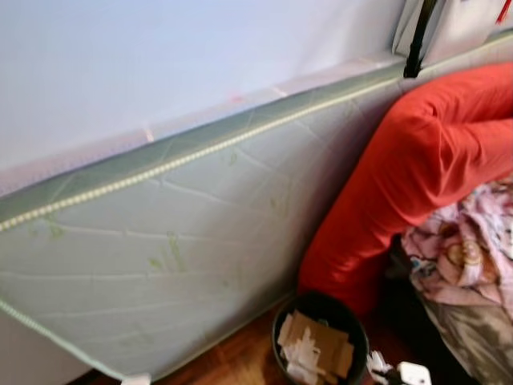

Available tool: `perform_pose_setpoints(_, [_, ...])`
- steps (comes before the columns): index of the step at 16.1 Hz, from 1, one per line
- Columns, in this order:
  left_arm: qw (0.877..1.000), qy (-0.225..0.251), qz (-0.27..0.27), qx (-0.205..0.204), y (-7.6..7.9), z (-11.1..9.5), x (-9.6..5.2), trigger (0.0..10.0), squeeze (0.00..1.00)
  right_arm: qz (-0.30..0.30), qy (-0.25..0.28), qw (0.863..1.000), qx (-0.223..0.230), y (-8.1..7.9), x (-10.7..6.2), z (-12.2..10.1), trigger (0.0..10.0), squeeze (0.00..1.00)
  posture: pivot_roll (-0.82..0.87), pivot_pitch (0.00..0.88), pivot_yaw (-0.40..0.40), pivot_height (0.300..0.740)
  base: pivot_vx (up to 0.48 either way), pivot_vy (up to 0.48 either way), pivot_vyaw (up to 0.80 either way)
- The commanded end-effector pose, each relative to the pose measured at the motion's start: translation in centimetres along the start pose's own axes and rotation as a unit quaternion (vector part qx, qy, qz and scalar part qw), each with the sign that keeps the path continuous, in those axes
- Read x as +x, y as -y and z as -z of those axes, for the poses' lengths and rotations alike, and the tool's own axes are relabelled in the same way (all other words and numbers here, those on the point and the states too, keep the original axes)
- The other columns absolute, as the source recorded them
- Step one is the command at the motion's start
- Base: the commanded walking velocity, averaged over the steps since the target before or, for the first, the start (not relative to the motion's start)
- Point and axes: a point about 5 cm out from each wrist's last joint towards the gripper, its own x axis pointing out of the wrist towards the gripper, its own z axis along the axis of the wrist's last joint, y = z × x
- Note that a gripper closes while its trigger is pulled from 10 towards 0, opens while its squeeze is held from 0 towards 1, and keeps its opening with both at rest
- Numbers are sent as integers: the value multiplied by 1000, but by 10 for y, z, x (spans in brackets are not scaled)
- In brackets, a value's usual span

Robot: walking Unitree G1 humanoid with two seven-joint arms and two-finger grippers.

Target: Clean up the room

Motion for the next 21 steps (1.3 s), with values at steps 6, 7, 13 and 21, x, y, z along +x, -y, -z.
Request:
perform_pose_setpoints(6, [999, 31, 6, -21, -1, 13, -10, 10000, 0, -41, 93, 994, -28, -68, 38, -93, 10000, 0, 177, 226, -33, 738, 0, 0, 0])
perform_pose_setpoints(7, [999, 44, 11, -25, 0, 16, -12, 10000, 0, -41, 109, 993, -31, -69, 39, -105, 10000, 0, 180, 250, -37, 738, 0, 0, 0])
perform_pose_setpoints(13, [995, 91, 34, -27, 4, 20, -21, 10000, 0, 22, 150, 988, -22, -47, 38, -139, 10000, 0, 213, 341, -55, 738, 0, 0, 0])
perform_pose_setpoints(21, [915, 394, 76, 39, 43, -137, -22, 10000, 0, -49, 160, 986, -16, -68, 40, -153, 10000, 0, 231, 355, -70, 738, 0, 0, 0])
